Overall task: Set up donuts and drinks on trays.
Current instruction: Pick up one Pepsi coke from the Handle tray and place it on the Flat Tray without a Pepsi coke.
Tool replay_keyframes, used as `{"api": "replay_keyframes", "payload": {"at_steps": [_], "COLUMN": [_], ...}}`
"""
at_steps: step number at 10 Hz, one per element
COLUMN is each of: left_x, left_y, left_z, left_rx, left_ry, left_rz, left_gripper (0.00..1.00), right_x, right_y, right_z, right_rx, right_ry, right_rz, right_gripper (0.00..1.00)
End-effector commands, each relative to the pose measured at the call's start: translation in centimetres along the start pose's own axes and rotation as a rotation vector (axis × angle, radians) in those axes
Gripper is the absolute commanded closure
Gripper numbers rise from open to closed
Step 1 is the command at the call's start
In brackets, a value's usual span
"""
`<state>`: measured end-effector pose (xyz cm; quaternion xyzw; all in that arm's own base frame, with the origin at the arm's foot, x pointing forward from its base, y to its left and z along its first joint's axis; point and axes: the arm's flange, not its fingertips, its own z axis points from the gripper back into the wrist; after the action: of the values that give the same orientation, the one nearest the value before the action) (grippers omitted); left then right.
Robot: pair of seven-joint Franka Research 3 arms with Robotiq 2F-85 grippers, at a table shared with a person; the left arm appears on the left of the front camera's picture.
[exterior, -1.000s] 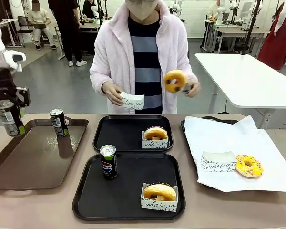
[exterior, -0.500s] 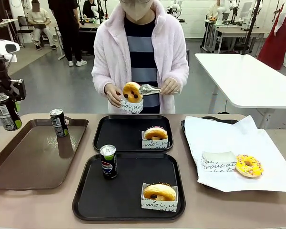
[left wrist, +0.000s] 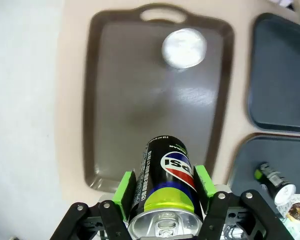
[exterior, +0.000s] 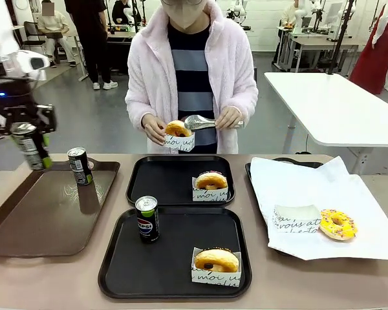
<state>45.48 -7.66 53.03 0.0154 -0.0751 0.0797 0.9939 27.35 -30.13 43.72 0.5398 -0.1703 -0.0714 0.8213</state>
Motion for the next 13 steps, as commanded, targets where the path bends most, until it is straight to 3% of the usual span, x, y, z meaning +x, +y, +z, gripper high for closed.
{"api": "replay_keyframes", "payload": {"at_steps": [1, 4, 6, 8, 9, 11, 13], "left_x": [1.5, 1.7, 0.2, -3.8, -5.5, -6.2, -5.2], "left_y": [-4.3, -9.4, -7.2, -0.5, 1.4, 2.7, 1.2], "left_z": [-0.1, -1.7, -1.4, -0.5, -0.9, -1.0, -1.4], "left_rx": [-0.041, -0.082, -0.102, -0.080, -0.090, -0.114, -0.089], "left_ry": [-0.034, 0.003, 0.030, 0.109, 0.106, 0.107, 0.125], "left_rz": [-0.031, -0.123, -0.181, -0.322, -0.334, -0.310, -0.315], "left_gripper": [0.40, 0.40, 0.40, 0.40, 0.40, 0.40, 0.40], "right_x": [0.0, 0.0, 0.0, 0.0, 0.0, 0.0, 0.0], "right_y": [0.0, 0.0, 0.0, 0.0, 0.0, 0.0, 0.0], "right_z": [0.1, 0.1, 0.1, 0.1, 0.1, 0.1, 0.1], "right_rx": [0.013, 0.013, 0.013, 0.013, 0.013, 0.013, 0.013], "right_ry": [-0.004, -0.004, -0.004, -0.004, -0.004, -0.004, -0.004], "right_rz": [0.006, 0.006, 0.006, 0.006, 0.006, 0.006, 0.006], "right_gripper": [0.00, 0.00, 0.00, 0.00, 0.00, 0.00, 0.00]}}
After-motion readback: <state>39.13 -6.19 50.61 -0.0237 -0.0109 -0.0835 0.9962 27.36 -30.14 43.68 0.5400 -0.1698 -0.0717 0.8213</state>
